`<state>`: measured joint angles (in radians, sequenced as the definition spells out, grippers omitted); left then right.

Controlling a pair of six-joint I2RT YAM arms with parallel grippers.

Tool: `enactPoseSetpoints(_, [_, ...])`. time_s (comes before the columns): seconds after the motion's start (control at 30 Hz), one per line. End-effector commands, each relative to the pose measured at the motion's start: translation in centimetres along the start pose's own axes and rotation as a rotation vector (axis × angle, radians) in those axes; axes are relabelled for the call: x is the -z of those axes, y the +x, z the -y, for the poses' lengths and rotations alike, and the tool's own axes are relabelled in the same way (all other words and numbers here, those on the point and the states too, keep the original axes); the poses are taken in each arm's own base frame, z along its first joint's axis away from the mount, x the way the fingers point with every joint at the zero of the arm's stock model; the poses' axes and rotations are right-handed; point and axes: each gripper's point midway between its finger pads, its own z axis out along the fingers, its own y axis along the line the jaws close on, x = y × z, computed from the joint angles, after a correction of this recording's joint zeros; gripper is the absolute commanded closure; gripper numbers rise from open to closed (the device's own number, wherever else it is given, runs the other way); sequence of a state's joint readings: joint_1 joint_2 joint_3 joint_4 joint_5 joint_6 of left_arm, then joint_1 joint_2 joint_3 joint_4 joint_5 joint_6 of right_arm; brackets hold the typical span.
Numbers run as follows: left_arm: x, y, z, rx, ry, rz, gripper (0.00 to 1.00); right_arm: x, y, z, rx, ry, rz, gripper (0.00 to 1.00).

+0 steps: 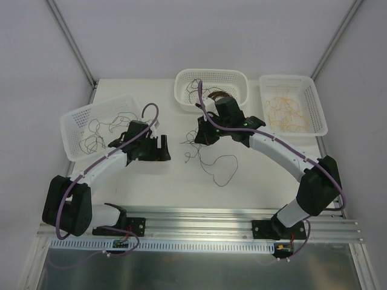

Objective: Untangle the cables

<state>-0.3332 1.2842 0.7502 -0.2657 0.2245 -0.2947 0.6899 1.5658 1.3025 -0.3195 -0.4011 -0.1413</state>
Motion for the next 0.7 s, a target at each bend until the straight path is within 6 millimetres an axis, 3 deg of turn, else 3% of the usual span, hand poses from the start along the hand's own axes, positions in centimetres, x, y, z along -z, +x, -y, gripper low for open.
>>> enactPoseSetpoints(0.0, [0.3, -2.2, 2.9, -0.079, 0.115, 0.059, 0.21, 1.8, -1.2, -0.3, 0.036, 0.026, 0.017, 0.99])
enactPoseSetpoints(0.17, [-0.2, -3.0, 5.7, -0.262, 0.233, 0.133, 0.20, 2.1, -0.8, -0.1, 0.046, 0.030, 0.003, 0.99])
enactPoseSetpoints(0.4, [-2.4, -4.8, 4.9, -0.504, 0.216, 0.202, 0.22, 2.5, -0.5, -0.6, 0.050, 0.005, -0.002, 0.99])
enactPoseSetpoints(0.67, [-3.3, -4.3, 7.7, -0.613, 0.406, 0.159, 0.33, 3.2, -0.5, -0.9, 0.047, 0.000, 0.008, 0.99])
